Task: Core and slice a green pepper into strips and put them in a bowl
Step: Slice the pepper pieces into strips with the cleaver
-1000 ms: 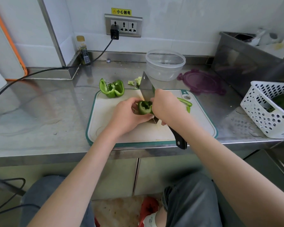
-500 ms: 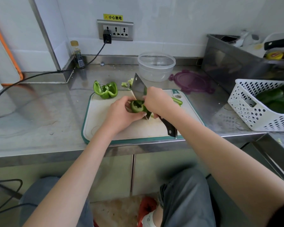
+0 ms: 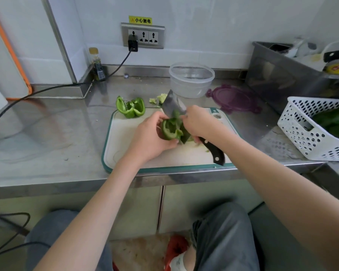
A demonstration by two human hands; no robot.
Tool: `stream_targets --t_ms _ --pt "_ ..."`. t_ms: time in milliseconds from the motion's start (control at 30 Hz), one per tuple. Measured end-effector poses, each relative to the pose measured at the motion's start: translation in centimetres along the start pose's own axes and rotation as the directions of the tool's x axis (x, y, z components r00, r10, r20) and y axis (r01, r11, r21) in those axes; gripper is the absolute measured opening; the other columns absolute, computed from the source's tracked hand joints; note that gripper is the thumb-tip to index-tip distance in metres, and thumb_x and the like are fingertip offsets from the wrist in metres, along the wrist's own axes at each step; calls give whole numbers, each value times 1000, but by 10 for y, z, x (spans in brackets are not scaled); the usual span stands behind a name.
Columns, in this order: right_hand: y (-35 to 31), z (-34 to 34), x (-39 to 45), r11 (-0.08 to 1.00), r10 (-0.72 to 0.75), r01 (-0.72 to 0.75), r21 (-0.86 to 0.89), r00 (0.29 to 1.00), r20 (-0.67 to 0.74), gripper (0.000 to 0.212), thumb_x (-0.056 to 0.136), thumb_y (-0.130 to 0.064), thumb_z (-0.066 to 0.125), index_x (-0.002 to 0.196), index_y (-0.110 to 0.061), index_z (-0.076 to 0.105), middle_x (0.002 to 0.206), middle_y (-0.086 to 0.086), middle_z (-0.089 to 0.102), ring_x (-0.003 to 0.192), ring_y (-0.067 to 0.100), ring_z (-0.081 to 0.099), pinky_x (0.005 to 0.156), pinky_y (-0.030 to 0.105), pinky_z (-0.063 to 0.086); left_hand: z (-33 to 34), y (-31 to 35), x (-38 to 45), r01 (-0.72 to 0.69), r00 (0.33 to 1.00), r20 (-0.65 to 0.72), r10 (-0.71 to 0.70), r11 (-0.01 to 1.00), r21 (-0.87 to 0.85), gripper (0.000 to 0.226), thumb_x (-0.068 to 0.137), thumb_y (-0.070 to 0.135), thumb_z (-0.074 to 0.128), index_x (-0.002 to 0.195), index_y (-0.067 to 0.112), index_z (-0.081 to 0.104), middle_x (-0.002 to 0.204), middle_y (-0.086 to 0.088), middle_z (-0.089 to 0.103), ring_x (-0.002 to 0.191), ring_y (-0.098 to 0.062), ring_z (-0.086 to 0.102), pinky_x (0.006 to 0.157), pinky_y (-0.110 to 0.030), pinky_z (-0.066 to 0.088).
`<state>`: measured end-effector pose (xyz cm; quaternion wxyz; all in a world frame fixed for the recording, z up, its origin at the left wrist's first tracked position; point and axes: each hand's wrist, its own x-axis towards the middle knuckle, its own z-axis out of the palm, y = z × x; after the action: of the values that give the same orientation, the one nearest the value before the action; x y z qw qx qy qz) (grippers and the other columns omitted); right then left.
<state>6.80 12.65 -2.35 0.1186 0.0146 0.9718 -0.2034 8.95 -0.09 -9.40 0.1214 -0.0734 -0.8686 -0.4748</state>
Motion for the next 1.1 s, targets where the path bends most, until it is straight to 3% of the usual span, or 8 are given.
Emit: stream_targets --t_ms 100,167,367,467,667,867,1000,1100 --pt "26 -5 10 999 -39 36 -33 995 -93 23 95 -10 43 111 -1 57 69 9 57 47 21 56 41 28 44 -3 -2 2 42 999 -29 -46 992 -121 53 64 18 84 106 27 53 94 15 59 79 -1 62 71 -19 50" --pt "39 -10 11 999 -28 23 -30 983 -182 21 96 -15 41 106 -3 55 66 8 56 39 20 56 38 24 42 -2 -3 2 48 999 -13 -50 989 -137 53 65 18 84 106 27 51 95 14 58 82 -4 62 73 -21 50" --pt "35 -30 -12 990 -125 135 48 977 -173 11 100 -22 41 99 -11 40 62 9 46 17 11 41 28 17 29 3 -4 2 23 998 57 -23 1000 5 60 64 38 83 113 21 54 101 7 60 89 -8 57 79 -23 47" --pt "27 -29 -17 988 -150 154 15 976 -161 20 100 -28 42 101 -8 42 40 8 48 17 12 42 34 21 33 5 -6 3 36 999 37 -37 999 31 56 64 40 82 109 20 55 99 5 61 90 -12 57 78 -26 48" --pt "22 -23 -12 994 -101 104 27 989 -104 20 99 -24 40 95 -5 44 25 2 44 19 15 44 37 22 34 5 -9 5 49 998 28 -49 999 19 57 63 38 83 110 17 58 100 4 62 89 -10 56 75 -20 45" --pt "21 -22 -15 987 -152 157 25 979 -140 31 99 -24 40 71 -13 41 52 6 52 21 7 44 34 18 37 5 -10 5 55 998 32 -55 998 -9 56 62 36 85 109 21 58 97 8 58 83 -2 52 70 -12 40" --pt "18 -17 -13 996 -86 86 5 993 -76 17 100 -18 42 85 -10 41 26 3 45 21 16 45 39 22 41 4 -9 5 49 998 26 -49 999 -4 57 63 35 85 110 19 59 94 10 58 81 1 52 68 -8 40" --pt "15 -14 -14 993 -116 115 -16 986 -122 16 99 -18 41 91 -8 50 35 3 50 31 16 50 33 15 35 4 -8 5 47 999 26 -47 999 6 55 63 35 85 109 19 59 92 12 59 81 2 53 66 -4 41"
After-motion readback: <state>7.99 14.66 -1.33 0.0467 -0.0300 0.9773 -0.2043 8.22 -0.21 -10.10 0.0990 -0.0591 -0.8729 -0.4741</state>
